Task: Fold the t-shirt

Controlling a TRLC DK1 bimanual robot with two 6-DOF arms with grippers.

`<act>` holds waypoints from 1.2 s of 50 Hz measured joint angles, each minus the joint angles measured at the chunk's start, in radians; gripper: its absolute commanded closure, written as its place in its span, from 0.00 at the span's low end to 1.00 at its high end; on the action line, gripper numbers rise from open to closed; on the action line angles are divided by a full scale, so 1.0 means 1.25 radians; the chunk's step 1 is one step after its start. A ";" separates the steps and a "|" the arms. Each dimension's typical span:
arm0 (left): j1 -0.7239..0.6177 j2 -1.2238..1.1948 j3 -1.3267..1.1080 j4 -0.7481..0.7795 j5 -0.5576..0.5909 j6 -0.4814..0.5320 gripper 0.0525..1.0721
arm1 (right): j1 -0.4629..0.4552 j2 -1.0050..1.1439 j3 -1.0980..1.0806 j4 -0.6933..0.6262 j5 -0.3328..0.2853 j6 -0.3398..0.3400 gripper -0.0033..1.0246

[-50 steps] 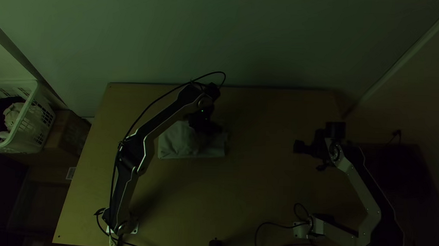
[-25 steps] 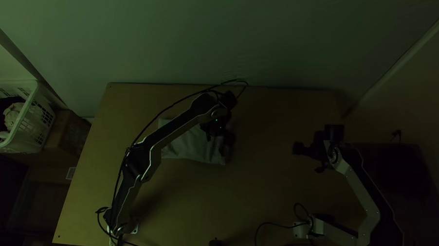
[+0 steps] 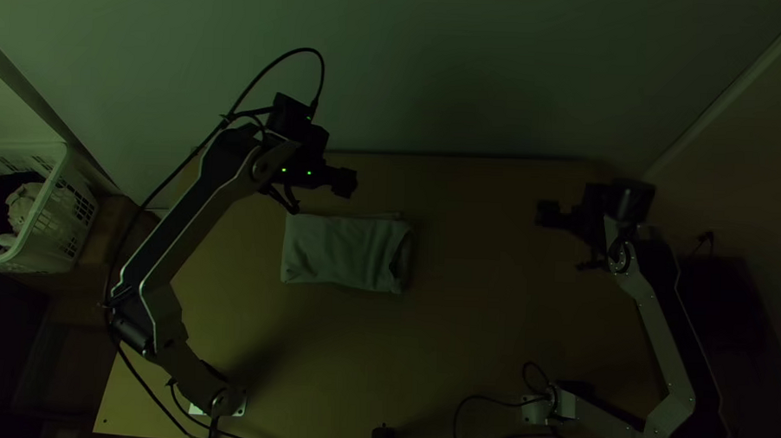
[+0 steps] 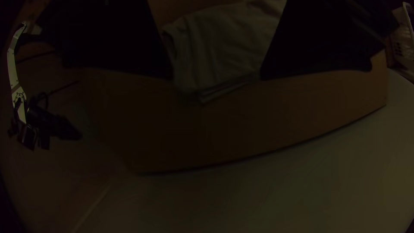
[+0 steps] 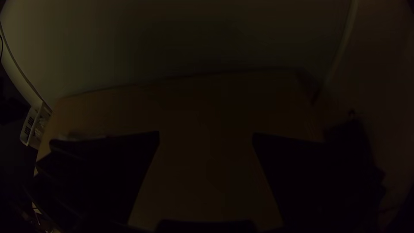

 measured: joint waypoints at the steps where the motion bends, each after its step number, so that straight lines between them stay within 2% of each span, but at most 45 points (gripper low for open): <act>1: 0.013 -0.019 -0.016 0.007 0.000 0.001 0.04 | 0.000 0.000 0.009 0.002 0.000 -0.001 0.04; 10: 0.141 -0.180 -0.162 0.075 0.005 0.033 0.04 | -0.008 0.000 0.098 0.003 0.002 -0.008 0.04; 21: 0.305 -0.388 -0.369 0.208 0.006 0.112 0.04 | -0.062 -0.036 0.188 0.003 0.020 -0.062 0.04; 33: 0.408 -0.592 -0.544 0.369 0.009 0.145 0.04 | -0.111 -0.139 0.204 -0.011 0.022 -0.107 0.04; 43: 0.461 -0.744 -0.692 0.475 0.009 0.153 0.04 | -0.127 -0.333 0.091 0.030 0.022 -0.133 0.04; 60: 0.545 -1.022 -0.965 0.649 0.002 0.149 0.04 | -0.144 -0.668 -0.205 0.107 0.022 -0.136 0.04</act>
